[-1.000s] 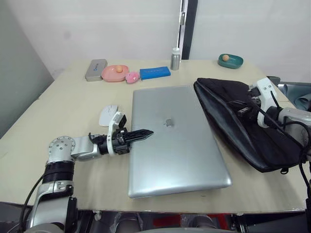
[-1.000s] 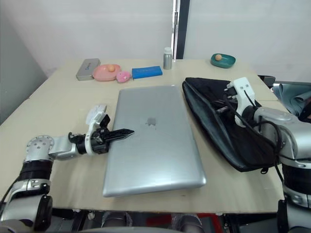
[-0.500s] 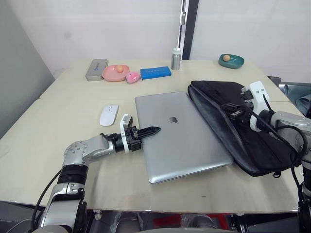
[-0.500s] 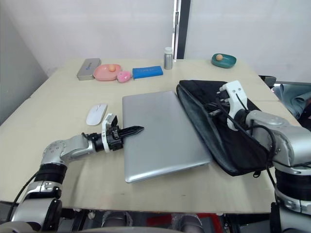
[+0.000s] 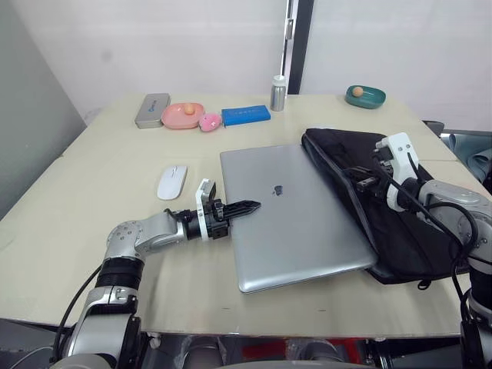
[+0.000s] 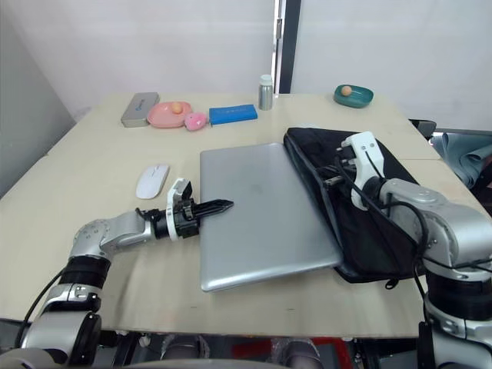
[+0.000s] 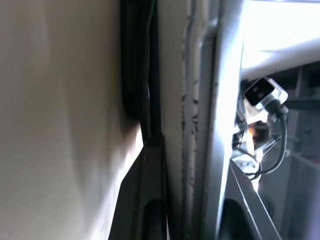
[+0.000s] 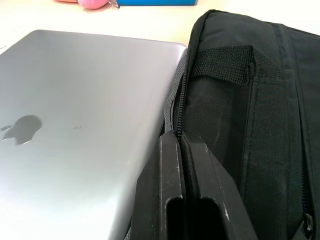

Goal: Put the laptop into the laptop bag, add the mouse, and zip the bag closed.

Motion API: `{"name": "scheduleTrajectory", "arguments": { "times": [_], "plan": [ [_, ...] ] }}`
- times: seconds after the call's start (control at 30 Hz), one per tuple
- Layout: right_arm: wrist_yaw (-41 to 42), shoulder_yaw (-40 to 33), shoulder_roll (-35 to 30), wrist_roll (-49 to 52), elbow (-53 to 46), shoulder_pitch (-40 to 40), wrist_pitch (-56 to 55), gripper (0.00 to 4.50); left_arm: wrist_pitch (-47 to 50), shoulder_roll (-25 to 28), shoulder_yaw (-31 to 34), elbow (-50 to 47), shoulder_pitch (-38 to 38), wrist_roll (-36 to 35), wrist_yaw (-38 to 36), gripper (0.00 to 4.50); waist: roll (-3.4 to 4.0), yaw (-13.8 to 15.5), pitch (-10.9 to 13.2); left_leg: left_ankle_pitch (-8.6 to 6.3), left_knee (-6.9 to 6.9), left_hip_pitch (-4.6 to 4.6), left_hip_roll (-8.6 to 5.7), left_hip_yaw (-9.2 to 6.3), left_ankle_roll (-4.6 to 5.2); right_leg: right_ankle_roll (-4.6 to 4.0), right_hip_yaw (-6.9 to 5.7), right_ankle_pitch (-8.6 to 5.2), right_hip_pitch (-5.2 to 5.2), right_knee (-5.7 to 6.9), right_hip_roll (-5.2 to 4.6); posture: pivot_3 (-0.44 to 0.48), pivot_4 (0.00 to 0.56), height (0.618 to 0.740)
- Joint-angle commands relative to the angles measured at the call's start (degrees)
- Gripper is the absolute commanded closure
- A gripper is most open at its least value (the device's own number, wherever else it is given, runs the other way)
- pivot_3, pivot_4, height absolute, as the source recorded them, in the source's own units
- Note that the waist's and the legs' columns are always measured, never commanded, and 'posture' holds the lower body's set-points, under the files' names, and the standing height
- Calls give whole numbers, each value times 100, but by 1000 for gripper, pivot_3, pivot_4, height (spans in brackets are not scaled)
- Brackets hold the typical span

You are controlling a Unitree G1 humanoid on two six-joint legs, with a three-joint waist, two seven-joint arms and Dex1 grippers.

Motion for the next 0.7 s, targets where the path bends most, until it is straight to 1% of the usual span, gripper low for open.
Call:
{"name": "scheduleTrajectory", "arguments": {
  "times": [0.03, 0.23, 0.4, 0.7],
  "plan": [
    [29, -92, -50, 76, -178, -56, -111, 4477, 189, 131, -38, -507, -123, -469, -486, 4198, 0, 0, 0, 0, 0, 0, 0, 0, 0, 0, 0, 0, 0, 0, 0, 0, 150, 740],
    [2, -31, 16, 123, -213, -125, -91, 4477, -13, 32, -207, -526, -260, -413, -583, 4198, 0, 8, 0, -1, 5, -1, 0, 0, -2, 0, 1, 0, 0, 4, -1, 0, 150, 740],
    [-66, -25, 78, 228, -328, -134, -15, 4477, -143, -137, -269, -422, -373, -181, -587, 4198, 0, 6, 0, -1, 12, 0, 0, 0, -2, 0, 3, 0, 0, 11, 0, 0, 150, 740],
    [-427, -224, 445, 664, -838, 11, 372, 4477, -737, -485, -62, -450, -416, 602, -534, 4198, 0, -8, 0, 2, 15, 1, 0, 1, 2, 1, 6, 1, 0, 14, 0, 0, 150, 740]
  ]
}}
